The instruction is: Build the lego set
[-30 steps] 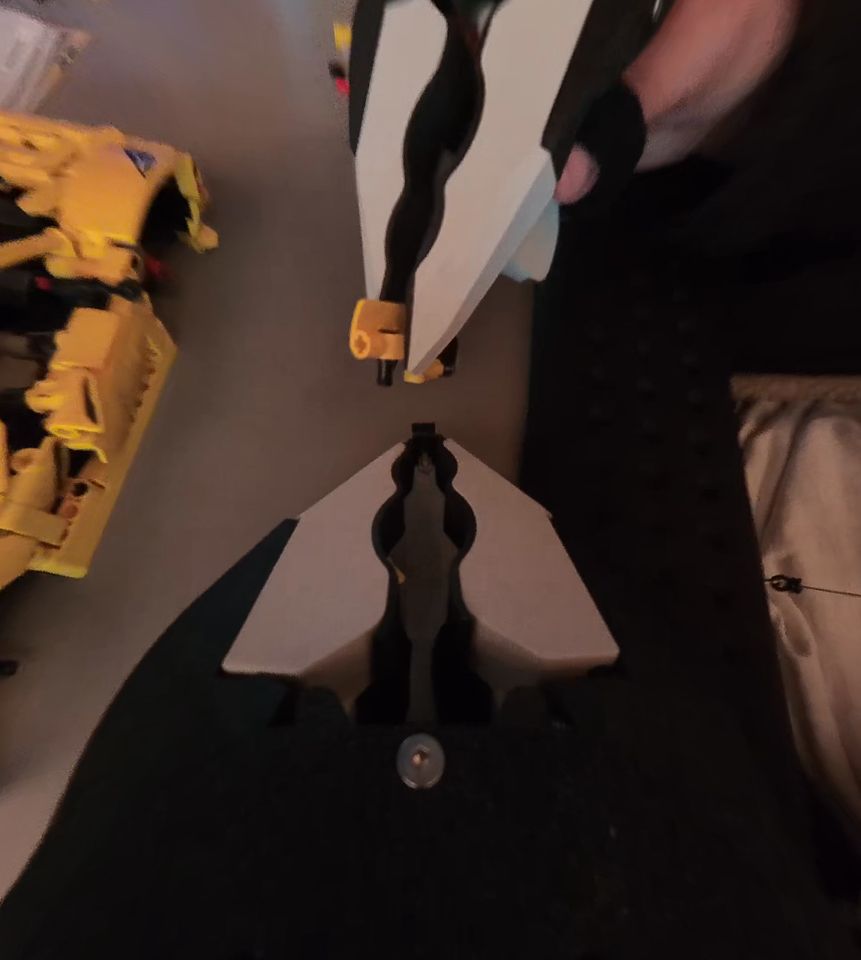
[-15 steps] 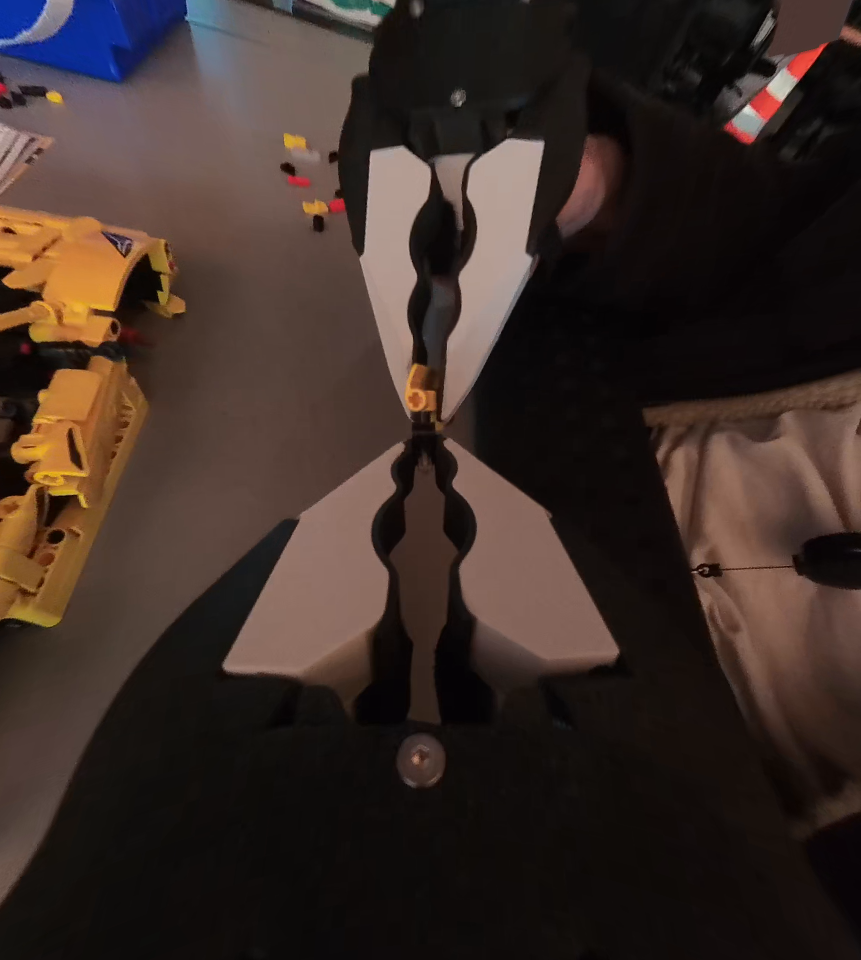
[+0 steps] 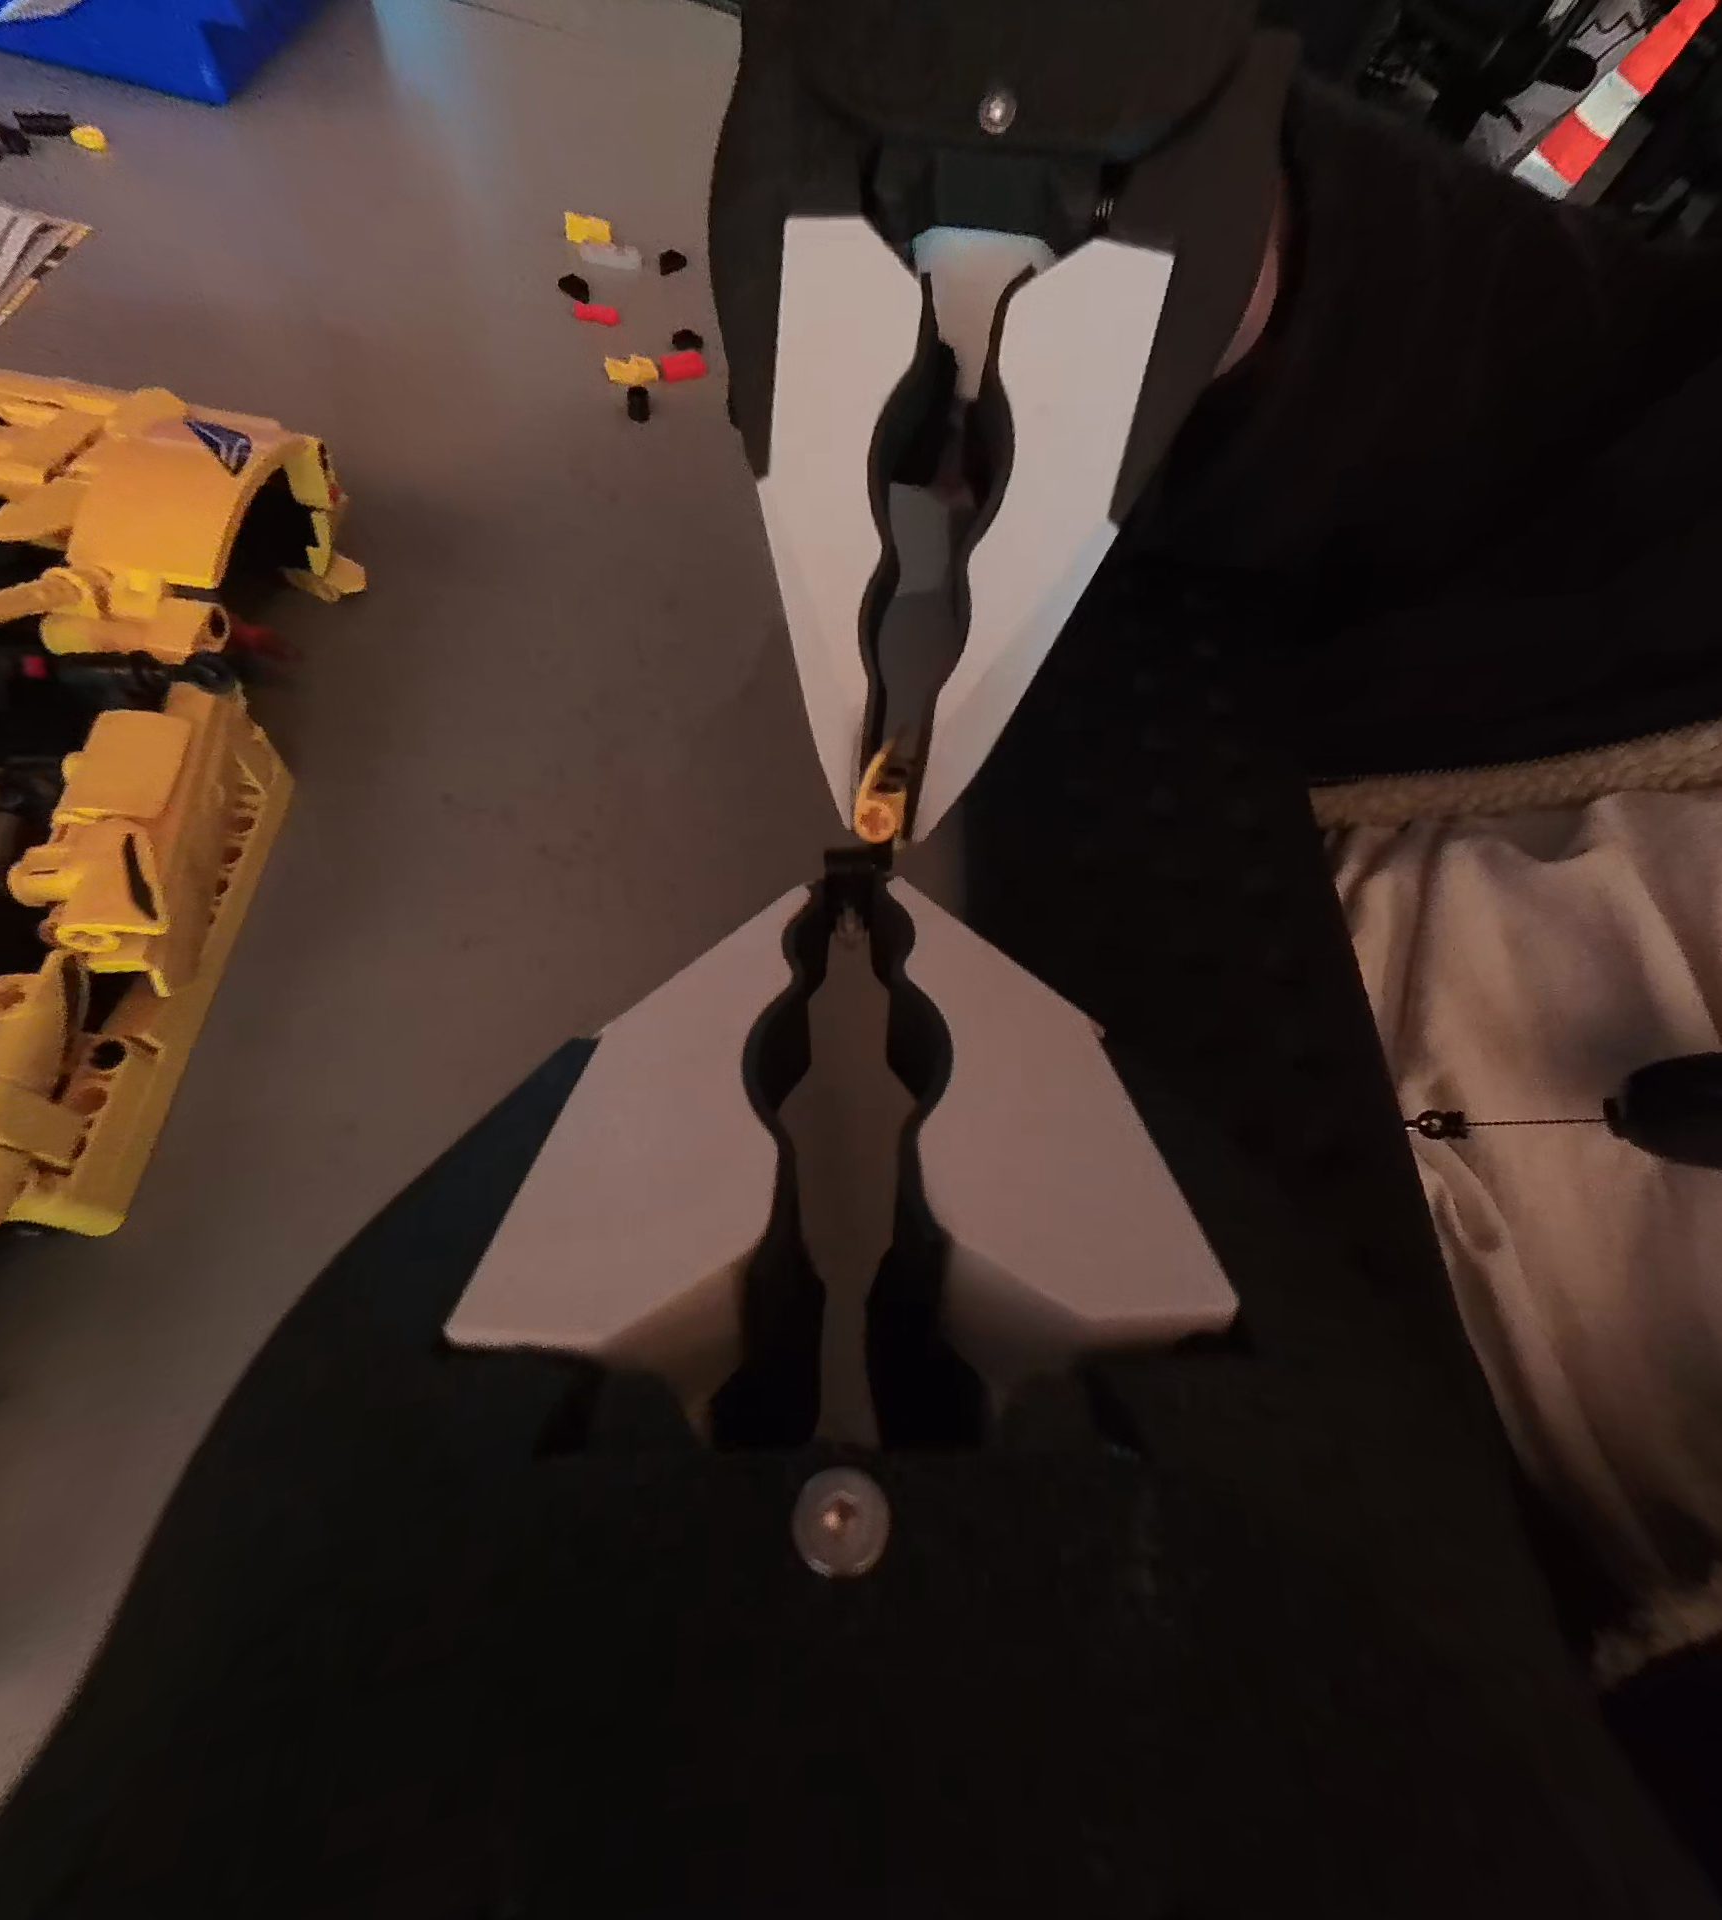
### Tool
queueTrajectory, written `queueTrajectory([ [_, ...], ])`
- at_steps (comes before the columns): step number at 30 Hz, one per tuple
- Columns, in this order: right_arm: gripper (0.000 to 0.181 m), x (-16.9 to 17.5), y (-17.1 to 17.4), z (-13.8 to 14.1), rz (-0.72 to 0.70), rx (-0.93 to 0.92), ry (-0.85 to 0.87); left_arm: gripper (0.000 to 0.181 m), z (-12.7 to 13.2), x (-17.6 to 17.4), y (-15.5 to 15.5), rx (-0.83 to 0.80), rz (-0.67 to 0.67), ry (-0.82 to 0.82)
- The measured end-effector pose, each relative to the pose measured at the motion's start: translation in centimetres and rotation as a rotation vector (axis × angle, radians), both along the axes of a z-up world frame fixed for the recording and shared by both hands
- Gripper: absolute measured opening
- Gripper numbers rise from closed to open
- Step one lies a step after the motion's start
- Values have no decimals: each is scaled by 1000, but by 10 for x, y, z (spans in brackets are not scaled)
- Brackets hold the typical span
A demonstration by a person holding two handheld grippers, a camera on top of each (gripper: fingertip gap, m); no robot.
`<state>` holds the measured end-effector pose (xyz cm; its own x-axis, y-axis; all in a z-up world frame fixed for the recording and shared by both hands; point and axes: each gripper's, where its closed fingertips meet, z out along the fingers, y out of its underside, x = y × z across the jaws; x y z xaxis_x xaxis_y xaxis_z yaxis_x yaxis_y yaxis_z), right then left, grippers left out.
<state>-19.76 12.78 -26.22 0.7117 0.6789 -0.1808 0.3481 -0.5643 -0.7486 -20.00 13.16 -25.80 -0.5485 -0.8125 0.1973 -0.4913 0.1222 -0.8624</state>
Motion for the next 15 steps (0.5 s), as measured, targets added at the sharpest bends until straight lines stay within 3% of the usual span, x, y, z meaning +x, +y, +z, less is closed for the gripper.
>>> queueTrajectory([
  [15,8,0,-1,-2,40,-43,-20,6,-4,-3,-7,25,-37,12],
])
